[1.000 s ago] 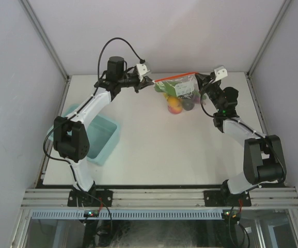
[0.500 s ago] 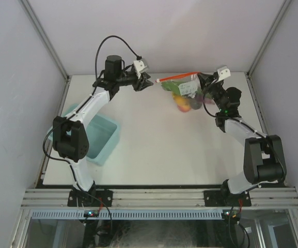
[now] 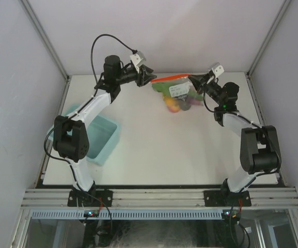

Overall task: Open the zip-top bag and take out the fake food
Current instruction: Unzip the zipper food storage bag at the center of the board, then open the zipper of the food storage bag at the center of the board.

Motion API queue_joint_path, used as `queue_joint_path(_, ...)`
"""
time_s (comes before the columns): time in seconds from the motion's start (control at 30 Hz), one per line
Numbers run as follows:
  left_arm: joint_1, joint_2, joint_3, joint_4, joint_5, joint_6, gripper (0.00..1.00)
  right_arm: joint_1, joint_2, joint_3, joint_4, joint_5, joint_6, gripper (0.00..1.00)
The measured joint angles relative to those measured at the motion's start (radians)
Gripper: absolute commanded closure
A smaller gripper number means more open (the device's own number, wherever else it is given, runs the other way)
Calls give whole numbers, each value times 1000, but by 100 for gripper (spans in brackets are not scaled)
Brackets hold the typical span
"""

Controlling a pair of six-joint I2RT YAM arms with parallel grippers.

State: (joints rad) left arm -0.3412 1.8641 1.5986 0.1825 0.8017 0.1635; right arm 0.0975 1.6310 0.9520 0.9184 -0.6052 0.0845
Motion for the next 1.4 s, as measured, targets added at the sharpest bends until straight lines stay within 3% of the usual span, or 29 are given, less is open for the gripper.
queue_joint_path(0.23,-65,0,-11,14,-74,69,71,0,35,40,15,-120,26,100)
queue_joint_path(0.7,-78,28,-5,-5,-56,110,54,2,99,94,49,-297,34,100)
queue_joint_path(1.2,-97,87,18,-129,-3,223,48,2,116,105,59,-333,31,100)
queue_joint_path(1.3,-98,87,18,-138,-2,223,50,2,116,105,59,-333,31,100)
queue_joint_path(1.4,-98,87,18,-143,-3,225,59,2,116,106,59,-333,31,100)
